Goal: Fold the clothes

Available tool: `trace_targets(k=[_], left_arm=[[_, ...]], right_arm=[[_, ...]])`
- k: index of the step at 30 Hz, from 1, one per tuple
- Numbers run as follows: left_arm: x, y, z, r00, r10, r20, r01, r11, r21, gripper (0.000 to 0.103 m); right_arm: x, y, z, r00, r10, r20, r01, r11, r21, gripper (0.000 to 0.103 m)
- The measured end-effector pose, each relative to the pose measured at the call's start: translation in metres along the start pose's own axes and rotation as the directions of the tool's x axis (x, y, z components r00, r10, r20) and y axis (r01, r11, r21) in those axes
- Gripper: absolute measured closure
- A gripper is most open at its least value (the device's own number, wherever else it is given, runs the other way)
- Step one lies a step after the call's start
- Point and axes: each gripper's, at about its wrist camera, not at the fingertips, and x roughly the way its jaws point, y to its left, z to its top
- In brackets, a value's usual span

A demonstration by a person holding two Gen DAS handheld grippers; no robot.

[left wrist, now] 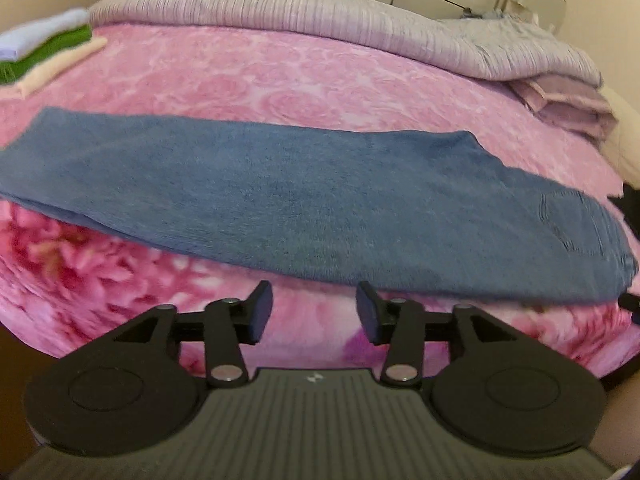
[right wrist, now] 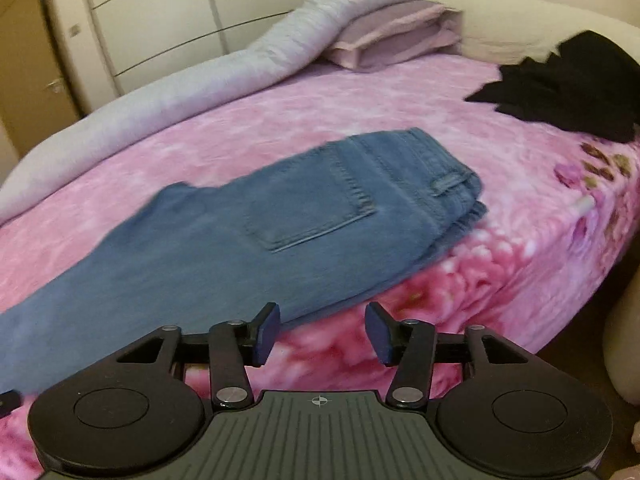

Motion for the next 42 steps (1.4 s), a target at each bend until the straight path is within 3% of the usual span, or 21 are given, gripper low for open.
trace_targets(k=[10, 23, 42], left_arm=[[-0.034, -0.006, -0.017, 0.999, 0.012, 0.032, -0.013, 0.999, 0.035, 0.054], [-0.077, -0.018, -0.027, 0.994, 0.028, 0.109, -0.036, 0.997, 0.069, 0.049], [-0.104, -0.006, -0.035, 0.980, 0.099, 0.173, -0.116, 0.989, 0.087, 0.046]], right_arm=[[-0.025, 0.019, -0.024, 0.997, -0.074, -0.002, 0.073, 0.991, -0.113, 0.049], [-0.073, 0.015, -0.031, 0.994, -0.035, 0.101, 0.048, 0.990, -0.131, 0.049], [-0.089, 0.024, -0.037, 0.993, 0.031, 0.111, -0.015, 0.990, -0.142, 0.049]])
